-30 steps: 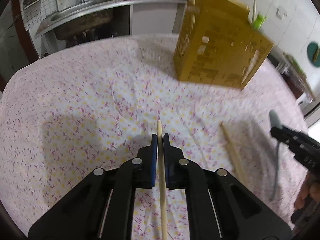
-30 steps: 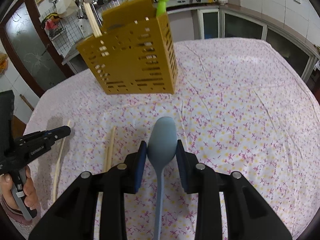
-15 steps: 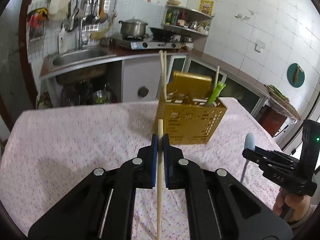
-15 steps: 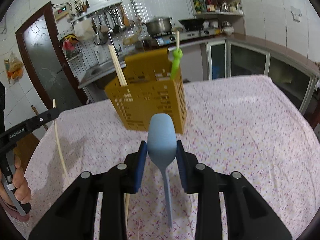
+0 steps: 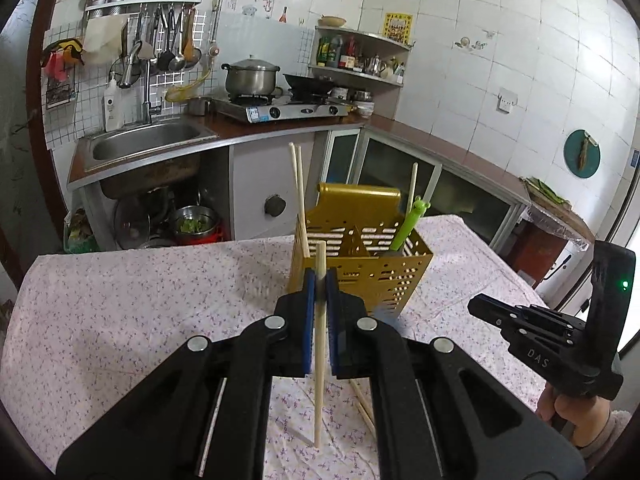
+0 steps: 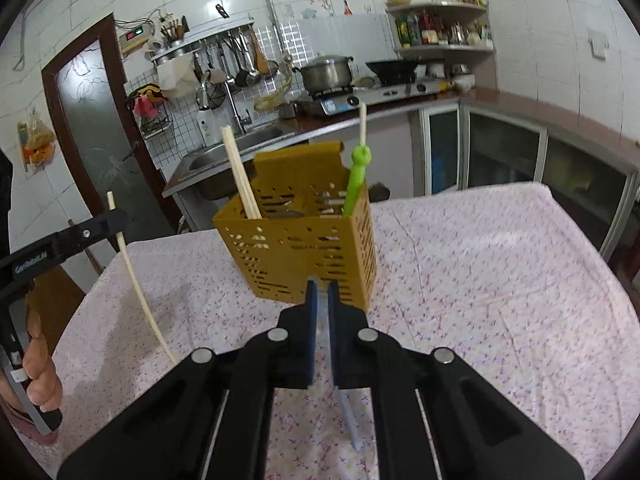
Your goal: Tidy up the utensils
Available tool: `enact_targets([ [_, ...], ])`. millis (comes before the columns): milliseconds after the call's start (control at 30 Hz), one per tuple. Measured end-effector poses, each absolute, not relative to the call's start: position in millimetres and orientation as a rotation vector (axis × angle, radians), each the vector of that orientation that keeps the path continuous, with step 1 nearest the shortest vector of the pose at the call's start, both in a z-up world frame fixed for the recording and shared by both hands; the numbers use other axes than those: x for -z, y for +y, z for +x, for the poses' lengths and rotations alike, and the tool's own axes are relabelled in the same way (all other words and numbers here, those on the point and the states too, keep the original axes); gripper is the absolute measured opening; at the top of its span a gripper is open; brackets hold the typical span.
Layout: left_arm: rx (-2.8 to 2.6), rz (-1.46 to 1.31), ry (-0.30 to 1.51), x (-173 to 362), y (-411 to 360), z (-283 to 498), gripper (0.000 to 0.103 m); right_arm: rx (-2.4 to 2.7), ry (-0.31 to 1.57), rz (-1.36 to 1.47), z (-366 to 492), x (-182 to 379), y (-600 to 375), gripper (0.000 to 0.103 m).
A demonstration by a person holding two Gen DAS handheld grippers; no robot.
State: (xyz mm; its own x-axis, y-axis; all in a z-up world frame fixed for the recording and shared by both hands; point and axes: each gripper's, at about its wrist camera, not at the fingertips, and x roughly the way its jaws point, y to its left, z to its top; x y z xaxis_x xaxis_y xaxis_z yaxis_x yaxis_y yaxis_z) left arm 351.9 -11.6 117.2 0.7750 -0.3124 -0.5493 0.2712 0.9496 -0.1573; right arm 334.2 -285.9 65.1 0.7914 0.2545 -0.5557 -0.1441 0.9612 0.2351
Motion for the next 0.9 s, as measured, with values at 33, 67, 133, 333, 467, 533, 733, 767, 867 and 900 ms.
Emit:
enact_targets([
  [33,0.316,-0.069,0.615,-114.4,-10.6,353.4,0.004,-0.209,0.630,0.179,336.4,-61.5,-286.8,0.006],
  [67,0.315,-0.071,0.625,-112.1,-9.7,354.3,0.004,-0.208,0.653,0.176,341.1,-55.3,-288.7,0.006],
  [133,0.308,-0.075,0.632,-109.9,-5.0,354.8,0.004,-0.211,0.705,0.181,348.6,-43.1,-289.4,0.006],
  [333,0.297,-0.123,0.658,-110.3,21.5,354.6,0.004,-0.234,0.828,0.187,372.4,-4.2,-283.8,0.009],
  [467,0.300,-0.146,0.678,-112.6,35.9,352.0,0.005,-0.262,0.889,0.169,385.9,14.6,-267.1,0.029],
  [533,0.296,-0.146,0.680,-115.3,42.3,349.8,0.004,-0.271,0.908,0.153,390.7,20.0,-256.9,0.057],
  [733,0.282,-0.135,0.694,-116.8,52.8,349.6,0.004,-0.284,0.948,0.051,403.6,25.3,-221.7,0.057],
  [767,0.282,-0.137,0.695,-116.0,53.7,349.9,0.004,-0.279,0.962,0.013,406.7,27.5,-213.0,0.057],
  [867,0.281,-0.136,0.695,-114.2,52.8,350.1,0.004,-0.271,0.985,-0.038,413.2,31.2,-198.8,0.057],
  [900,0.280,-0.129,0.692,-114.8,51.6,349.8,0.004,-0.264,0.992,-0.054,416.0,32.4,-193.8,0.057],
])
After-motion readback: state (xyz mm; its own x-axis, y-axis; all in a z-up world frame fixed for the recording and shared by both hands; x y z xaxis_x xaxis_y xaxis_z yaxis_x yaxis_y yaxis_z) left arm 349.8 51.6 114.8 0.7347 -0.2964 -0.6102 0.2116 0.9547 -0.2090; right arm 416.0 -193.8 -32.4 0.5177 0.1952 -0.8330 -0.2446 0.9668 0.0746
